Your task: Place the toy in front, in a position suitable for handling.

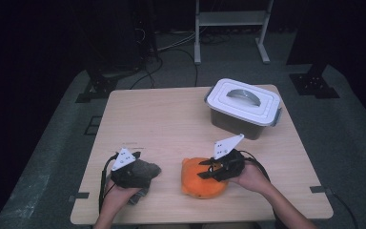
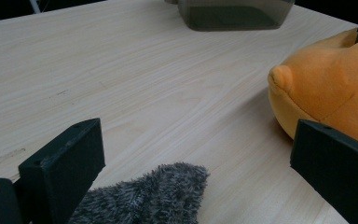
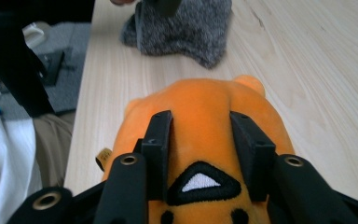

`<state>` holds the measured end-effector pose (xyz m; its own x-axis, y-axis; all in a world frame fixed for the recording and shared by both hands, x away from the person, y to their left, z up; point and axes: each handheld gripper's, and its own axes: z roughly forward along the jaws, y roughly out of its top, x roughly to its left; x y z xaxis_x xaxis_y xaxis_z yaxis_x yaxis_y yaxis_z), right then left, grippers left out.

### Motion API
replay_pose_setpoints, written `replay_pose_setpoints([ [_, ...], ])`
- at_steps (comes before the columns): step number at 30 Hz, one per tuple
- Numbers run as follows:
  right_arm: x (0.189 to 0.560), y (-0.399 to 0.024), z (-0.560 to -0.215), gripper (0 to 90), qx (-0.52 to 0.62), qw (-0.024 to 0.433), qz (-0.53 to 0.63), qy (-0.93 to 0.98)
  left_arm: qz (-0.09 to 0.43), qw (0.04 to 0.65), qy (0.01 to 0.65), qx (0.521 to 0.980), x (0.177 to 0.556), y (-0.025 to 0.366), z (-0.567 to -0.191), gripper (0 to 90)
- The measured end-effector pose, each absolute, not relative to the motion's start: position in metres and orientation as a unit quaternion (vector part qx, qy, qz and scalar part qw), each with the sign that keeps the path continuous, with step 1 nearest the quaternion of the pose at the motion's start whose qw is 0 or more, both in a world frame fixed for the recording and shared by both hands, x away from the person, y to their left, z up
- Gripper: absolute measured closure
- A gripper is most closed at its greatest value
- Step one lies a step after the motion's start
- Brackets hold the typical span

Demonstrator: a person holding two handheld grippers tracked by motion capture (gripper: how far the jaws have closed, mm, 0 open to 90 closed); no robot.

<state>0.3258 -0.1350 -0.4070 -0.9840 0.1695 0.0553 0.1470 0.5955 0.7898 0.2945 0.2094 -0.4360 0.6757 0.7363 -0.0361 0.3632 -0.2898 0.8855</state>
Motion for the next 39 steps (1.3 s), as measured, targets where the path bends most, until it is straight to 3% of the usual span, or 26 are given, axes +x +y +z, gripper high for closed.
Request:
replay_pose_setpoints([
  [5,0.322,-0.137,-0.408,40.7,0.092,0.022,0.450,0.888,0.186,0.486,0.353,0.778,0.295,0.211,-0.435,2.2],
  [12,0.313,-0.152,-0.401,29.1,0.102,0.042,0.476,0.873,0.187,0.481,0.344,0.785,0.295,0.216,-0.431,3.4],
  [22,0.310,-0.168,-0.408,26.6,0.117,0.031,0.476,0.871,0.199,0.449,0.337,0.803,0.297,0.230,-0.431,8.6],
  [39,0.304,-0.175,-0.403,26.1,0.113,0.035,0.475,0.872,0.172,0.373,0.304,0.860,0.302,0.222,-0.448,38.6],
])
